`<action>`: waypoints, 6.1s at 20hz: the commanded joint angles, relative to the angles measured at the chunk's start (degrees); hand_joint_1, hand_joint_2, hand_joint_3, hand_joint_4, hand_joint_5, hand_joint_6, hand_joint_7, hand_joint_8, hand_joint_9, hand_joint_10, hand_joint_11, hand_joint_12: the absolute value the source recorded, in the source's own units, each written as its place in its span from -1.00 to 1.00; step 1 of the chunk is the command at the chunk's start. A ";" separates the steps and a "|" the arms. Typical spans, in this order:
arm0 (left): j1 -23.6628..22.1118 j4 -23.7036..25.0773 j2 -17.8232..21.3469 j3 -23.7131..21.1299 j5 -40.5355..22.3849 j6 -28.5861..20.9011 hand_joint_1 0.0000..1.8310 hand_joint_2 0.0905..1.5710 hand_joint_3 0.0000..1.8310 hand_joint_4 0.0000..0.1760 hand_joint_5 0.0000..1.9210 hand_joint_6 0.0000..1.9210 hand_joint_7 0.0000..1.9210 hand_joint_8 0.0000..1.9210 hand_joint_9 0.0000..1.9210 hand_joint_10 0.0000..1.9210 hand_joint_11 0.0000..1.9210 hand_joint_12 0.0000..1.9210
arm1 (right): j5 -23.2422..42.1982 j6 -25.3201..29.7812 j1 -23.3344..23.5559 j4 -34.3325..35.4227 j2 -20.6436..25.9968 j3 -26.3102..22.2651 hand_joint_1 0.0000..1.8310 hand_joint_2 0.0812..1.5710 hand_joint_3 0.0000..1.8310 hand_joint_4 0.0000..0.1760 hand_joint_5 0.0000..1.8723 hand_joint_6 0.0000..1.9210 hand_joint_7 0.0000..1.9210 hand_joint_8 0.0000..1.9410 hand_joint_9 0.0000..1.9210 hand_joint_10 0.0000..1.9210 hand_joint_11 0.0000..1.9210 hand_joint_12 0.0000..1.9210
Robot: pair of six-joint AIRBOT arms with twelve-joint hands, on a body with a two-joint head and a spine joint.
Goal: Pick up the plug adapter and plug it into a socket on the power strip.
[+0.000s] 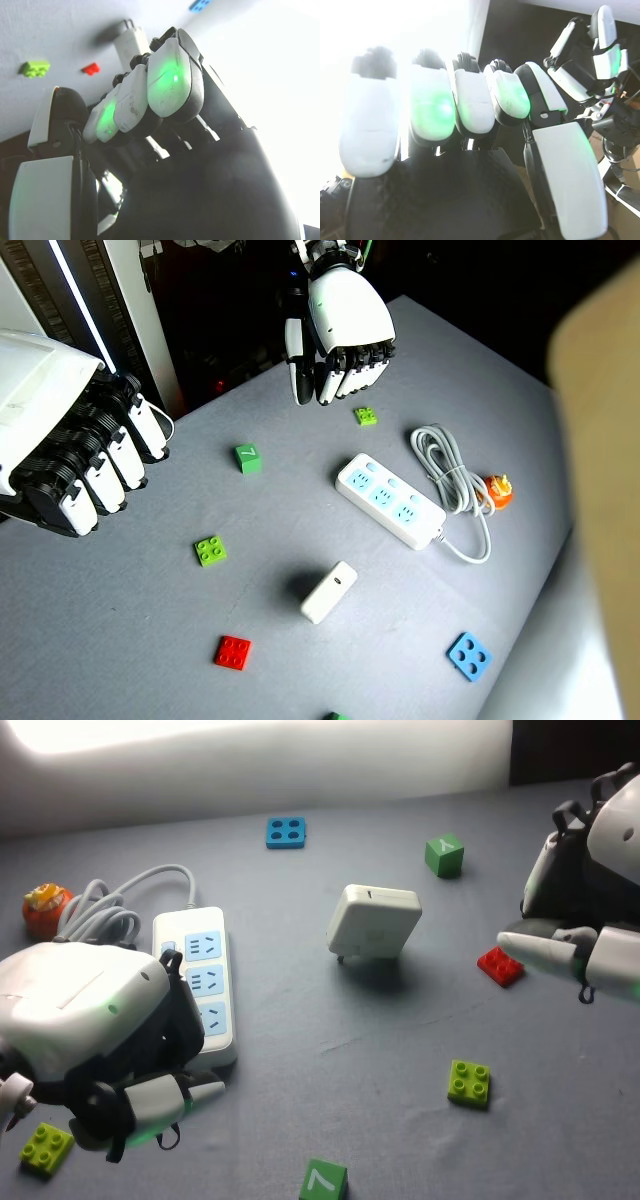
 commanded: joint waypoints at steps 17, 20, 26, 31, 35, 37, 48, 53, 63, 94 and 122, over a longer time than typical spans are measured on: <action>-2.39 -12.18 0.18 0.82 5.85 14.44 -1.00 0.36 -1.00 -1.00 -0.95 -0.99 -0.96 -0.99 -0.98 -0.99 -0.98 -0.95 | 19.67 60.85 -2.60 -49.41 2.45 8.26 -0.59 0.41 -1.00 -1.00 -0.84 -1.00 -0.84 -1.00 -0.85 -1.00 -1.00 -0.47; -2.06 -12.99 0.10 0.85 5.85 15.87 -1.00 0.36 -1.00 -1.00 -0.95 -1.00 -0.95 -0.99 -0.96 -0.99 -0.99 -0.95 | 7.53 72.13 -3.02 -56.06 0.04 10.15 -0.63 0.41 -1.00 -1.00 -0.88 -1.00 -0.88 -1.00 -0.87 -1.00 -1.00 -0.51; 0.45 -13.38 -3.06 2.17 4.67 15.40 -1.00 0.37 -1.00 -1.00 -0.95 -1.00 -0.97 -1.00 -0.99 -1.00 -1.00 -1.00 | -7.97 7.28 -3.14 1.14 -9.11 13.20 -0.30 0.36 -1.00 -1.00 -1.00 -1.00 -0.97 -1.00 -0.95 -1.00 -1.00 -0.67; 1.25 -15.14 -6.59 3.78 2.54 15.70 -1.00 0.38 -1.00 -1.00 -0.97 -0.99 -0.98 -0.99 -1.00 -1.00 -1.00 -1.00 | -11.07 5.75 1.49 11.71 -15.28 19.04 -0.05 0.30 -1.00 -1.00 -1.00 -1.00 -1.00 -1.00 -1.00 -1.00 -1.00 -0.71; 1.07 -20.13 -8.90 3.93 -0.32 17.78 -1.00 0.37 -1.00 -1.00 -0.98 -1.00 -1.00 -1.00 -1.00 -1.00 -1.00 -1.00 | -17.34 5.77 5.52 14.55 -22.09 28.91 0.06 0.29 -1.00 -1.00 -1.00 -1.00 -1.00 -1.00 -1.00 -1.00 -1.00 -0.77; 0.63 -22.50 -9.24 3.99 -1.09 19.51 -1.00 0.37 -1.00 -1.00 -0.98 -1.00 -1.00 -1.00 -1.00 -1.00 -1.00 -1.00 | -20.36 6.22 7.17 14.64 -24.54 32.61 0.13 0.24 -1.00 -1.00 -0.99 -1.00 -1.00 -1.00 -0.99 -1.00 -1.00 -0.65; 0.29 -24.10 -12.59 6.25 -2.10 19.30 -1.00 0.38 -1.00 -1.00 -0.96 -0.99 -0.98 -0.99 -0.99 -1.00 -1.00 -1.00 | -35.57 15.55 10.23 14.66 -39.03 53.44 0.26 0.27 -0.99 -1.00 -0.97 -0.99 -0.99 -0.99 -0.98 -0.99 -1.00 -0.59; -0.34 -24.10 -13.57 7.13 -2.11 19.26 -1.00 0.39 -1.00 -1.00 -0.97 -1.00 -0.98 -1.00 -0.98 -1.00 -0.98 -0.99 | -35.66 18.75 9.05 14.68 -42.74 56.61 0.21 0.24 -1.00 -1.00 -0.98 -1.00 -1.00 -1.00 -0.98 -1.00 -1.00 -0.53; -0.56 -24.10 -14.40 8.82 -2.11 19.27 -1.00 0.39 -1.00 -1.00 -0.96 -0.99 -0.96 -0.99 -0.95 -0.99 -0.98 -0.99 | -32.59 20.49 6.62 14.67 -47.67 60.82 0.27 0.20 -1.00 -1.00 -0.92 -1.00 -0.91 -1.00 -0.90 -0.99 -1.00 -0.33; 1.30 -25.90 -14.56 8.06 -1.87 17.22 -1.00 0.40 -1.00 -1.00 -0.96 -1.00 -0.97 -1.00 -0.97 -1.00 -0.98 -0.98 | -30.48 18.57 2.71 14.63 -51.85 63.67 0.15 0.28 -0.99 -1.00 -0.88 -0.99 -0.85 -0.99 -0.82 -0.98 -1.00 -0.23; 1.08 -25.90 -14.72 7.93 -2.22 17.44 -1.00 0.39 -1.00 -1.00 -0.93 -0.99 -0.90 -0.99 -0.90 -0.99 -0.94 -0.92 | -30.43 12.66 6.55 14.22 -48.16 59.62 0.31 0.44 -1.00 -0.85 -0.09 0.22 0.02 0.03 0.22 -0.96 -0.23 0.08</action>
